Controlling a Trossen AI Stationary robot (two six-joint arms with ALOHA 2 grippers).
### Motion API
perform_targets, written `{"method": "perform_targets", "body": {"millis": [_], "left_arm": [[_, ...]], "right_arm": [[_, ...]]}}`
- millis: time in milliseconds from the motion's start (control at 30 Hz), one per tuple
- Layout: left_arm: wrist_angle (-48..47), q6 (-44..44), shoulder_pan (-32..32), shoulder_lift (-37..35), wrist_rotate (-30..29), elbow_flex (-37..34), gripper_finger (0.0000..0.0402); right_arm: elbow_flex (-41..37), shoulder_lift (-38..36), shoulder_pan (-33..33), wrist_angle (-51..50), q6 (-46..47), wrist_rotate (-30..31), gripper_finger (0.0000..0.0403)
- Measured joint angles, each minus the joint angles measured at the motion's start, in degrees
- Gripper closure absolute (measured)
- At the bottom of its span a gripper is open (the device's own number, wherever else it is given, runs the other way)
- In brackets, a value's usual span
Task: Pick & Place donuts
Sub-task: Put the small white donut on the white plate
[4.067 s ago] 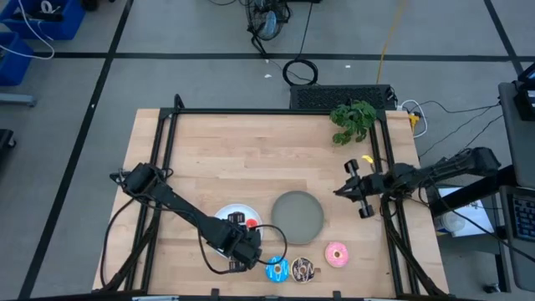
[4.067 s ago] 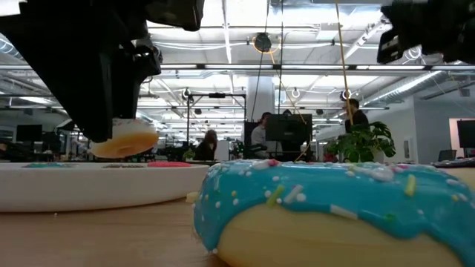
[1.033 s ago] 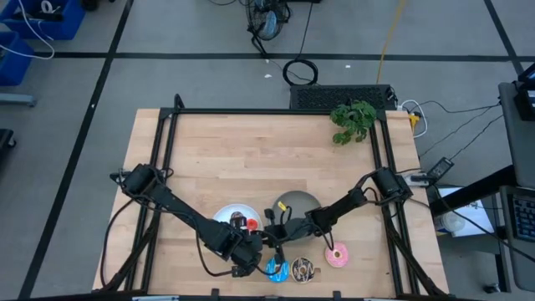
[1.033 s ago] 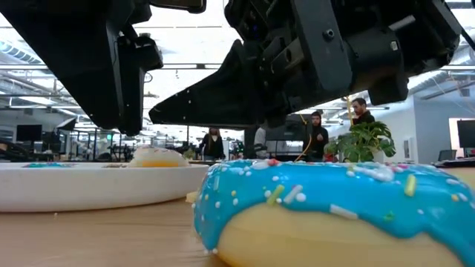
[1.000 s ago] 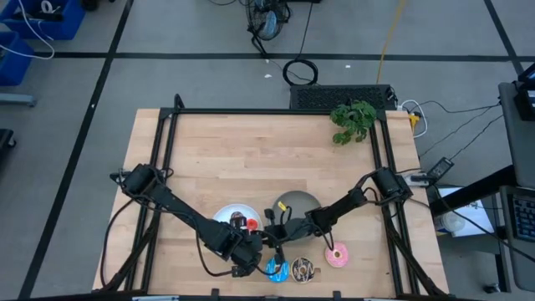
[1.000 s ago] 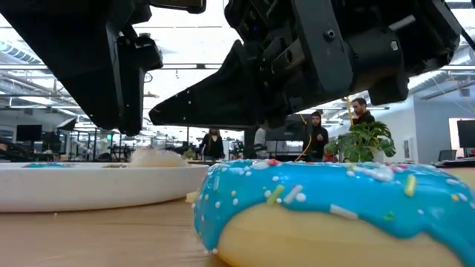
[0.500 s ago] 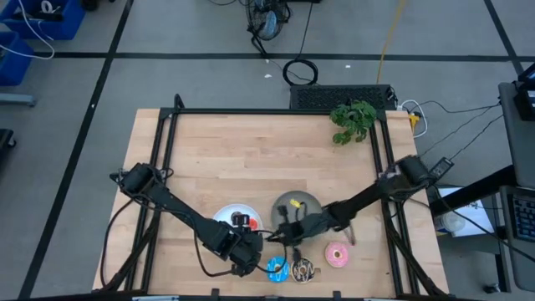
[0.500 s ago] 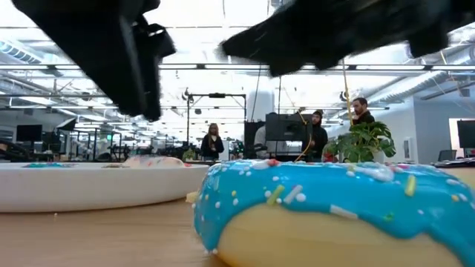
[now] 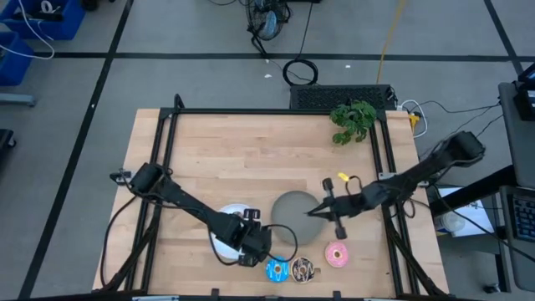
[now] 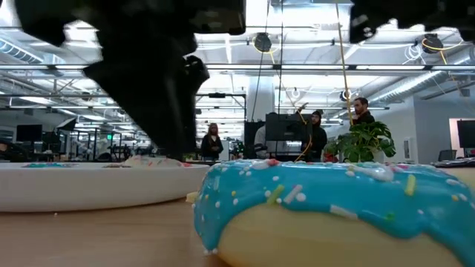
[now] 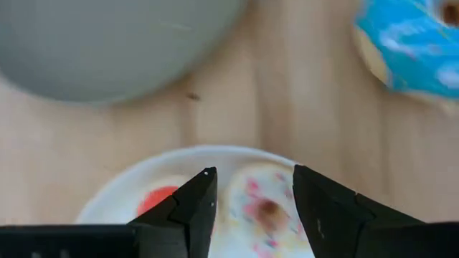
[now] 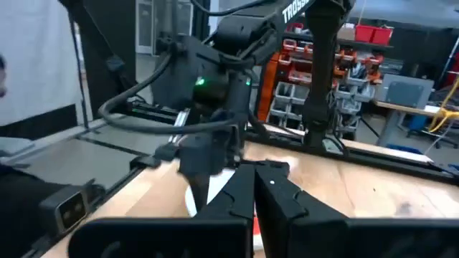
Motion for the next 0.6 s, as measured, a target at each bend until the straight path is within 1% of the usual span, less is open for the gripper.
{"method": "perform_targets", "body": {"millis": [67,200,300,367,467,600], "left_arm": [[-0.5,0.8,0.3,0.0,2.2,0.0,0.0224],[-1.6,0.9,0.9,-1.3,2.9,0.7,0.0239],[-4.3,0.5,1.1,-2.1,4.2,2.0,0.0249],[-5.7,0.4,1.0,-2.0,6.4,2.1,0.0257],[-6.4,0.4,0.4,-1.6,7.8,1.9,0.0270],[-6.1,0.3,0.0,-0.8,7.9,1.9,0.0282]], "right_arm": [[-3.0,-2.0,0.3,1.8,0.1,0.0,0.0403],[-5.7,-5.0,0.2,5.0,-0.4,0.1,0.0403],[-6.1,-5.7,0.2,4.4,-0.5,0.1,0.0403],[-6.2,-5.7,0.2,4.4,-0.5,0.0,0.0403],[-6.2,-5.8,0.2,4.4,-0.5,0.0,0.0403],[-6.2,-5.8,0.2,4.5,-0.5,0.0,0.0403]]}}
